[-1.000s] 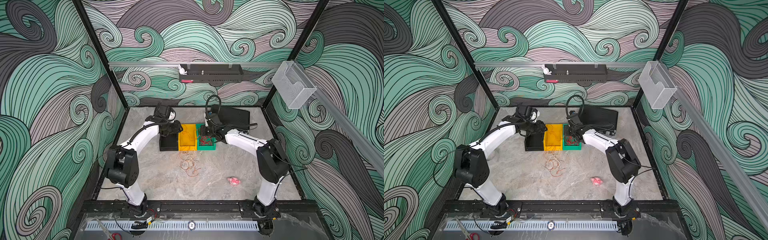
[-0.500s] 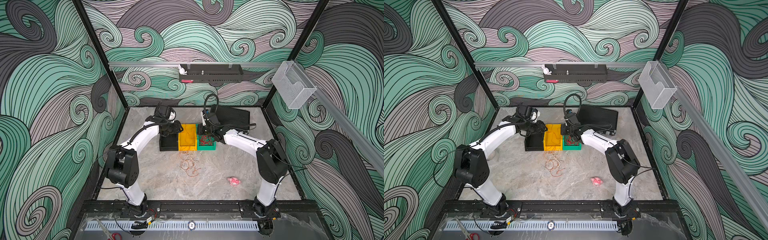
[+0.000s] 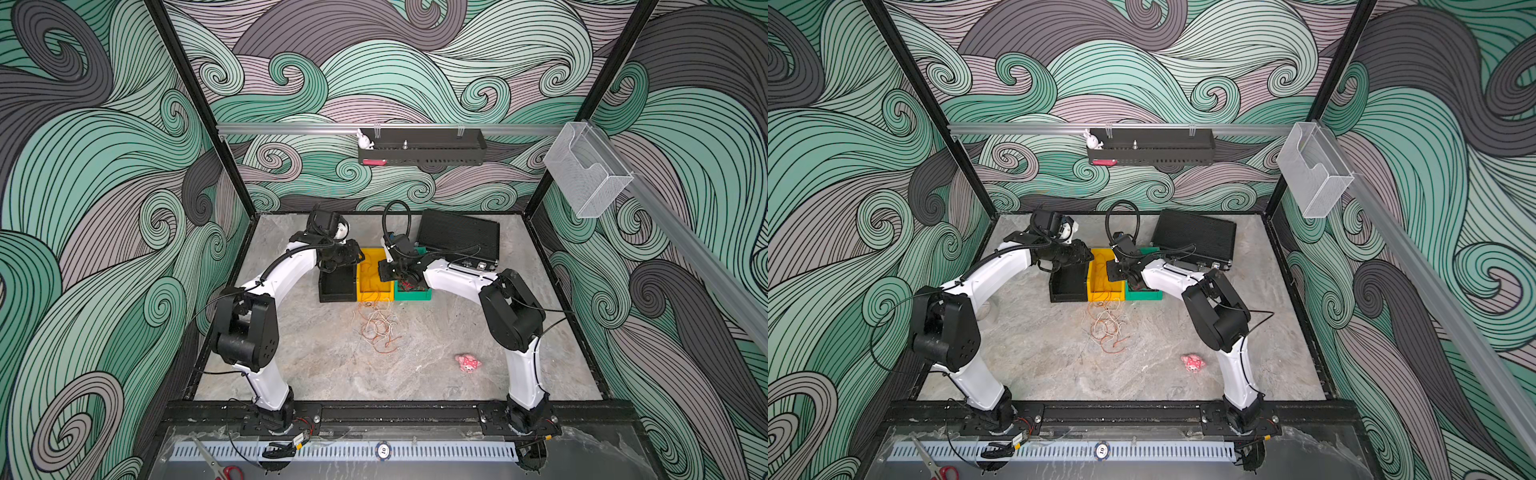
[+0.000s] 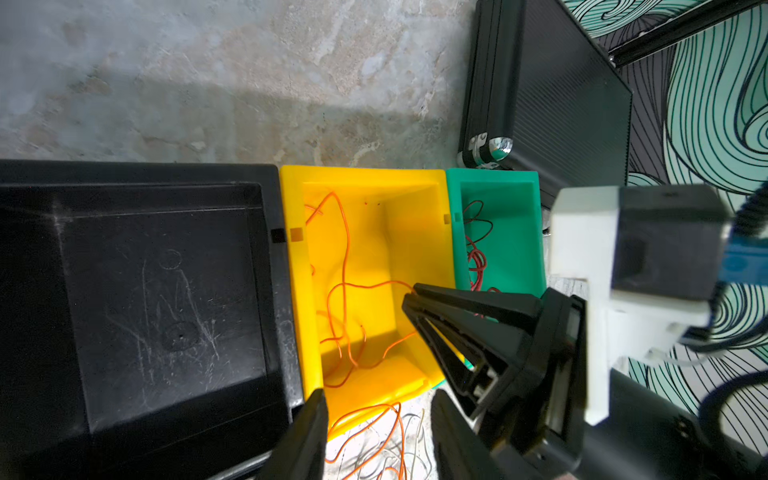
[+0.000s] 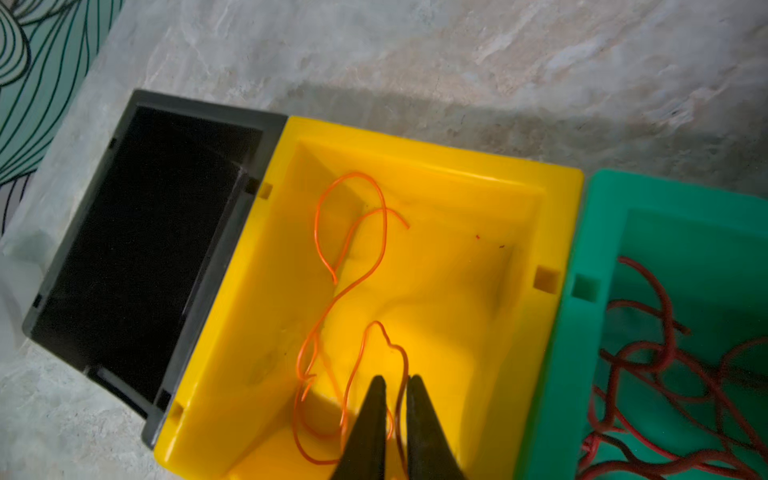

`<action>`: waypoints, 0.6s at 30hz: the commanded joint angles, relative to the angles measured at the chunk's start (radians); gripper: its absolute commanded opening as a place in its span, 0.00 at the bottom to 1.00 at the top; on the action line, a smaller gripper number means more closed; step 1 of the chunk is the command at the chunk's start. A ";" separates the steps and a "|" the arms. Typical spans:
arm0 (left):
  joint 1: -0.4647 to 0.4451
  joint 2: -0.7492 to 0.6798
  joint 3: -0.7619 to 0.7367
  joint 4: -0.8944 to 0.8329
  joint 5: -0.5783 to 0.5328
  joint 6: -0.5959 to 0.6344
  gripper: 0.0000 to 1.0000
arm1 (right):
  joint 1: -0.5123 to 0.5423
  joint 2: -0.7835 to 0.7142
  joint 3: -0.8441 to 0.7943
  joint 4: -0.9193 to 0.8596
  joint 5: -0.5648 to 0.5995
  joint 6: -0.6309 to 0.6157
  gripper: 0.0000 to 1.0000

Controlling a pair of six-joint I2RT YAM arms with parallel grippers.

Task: Untangle the cables

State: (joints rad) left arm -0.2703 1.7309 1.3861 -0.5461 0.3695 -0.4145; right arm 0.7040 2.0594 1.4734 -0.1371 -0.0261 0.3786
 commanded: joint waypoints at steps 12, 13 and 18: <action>0.009 -0.040 -0.001 0.006 0.024 -0.007 0.46 | -0.034 -0.215 -0.045 -0.063 0.001 -0.045 0.48; 0.008 -0.046 -0.006 0.006 0.023 -0.008 0.46 | -0.034 -0.231 -0.053 -0.059 -0.003 -0.044 0.48; 0.008 -0.098 -0.054 0.006 0.026 -0.020 0.46 | -0.038 -0.311 -0.077 -0.094 -0.019 -0.045 0.48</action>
State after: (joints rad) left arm -0.2703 1.6894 1.3540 -0.5385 0.3794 -0.4206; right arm 0.6670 1.7863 1.4258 -0.2005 -0.0292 0.3466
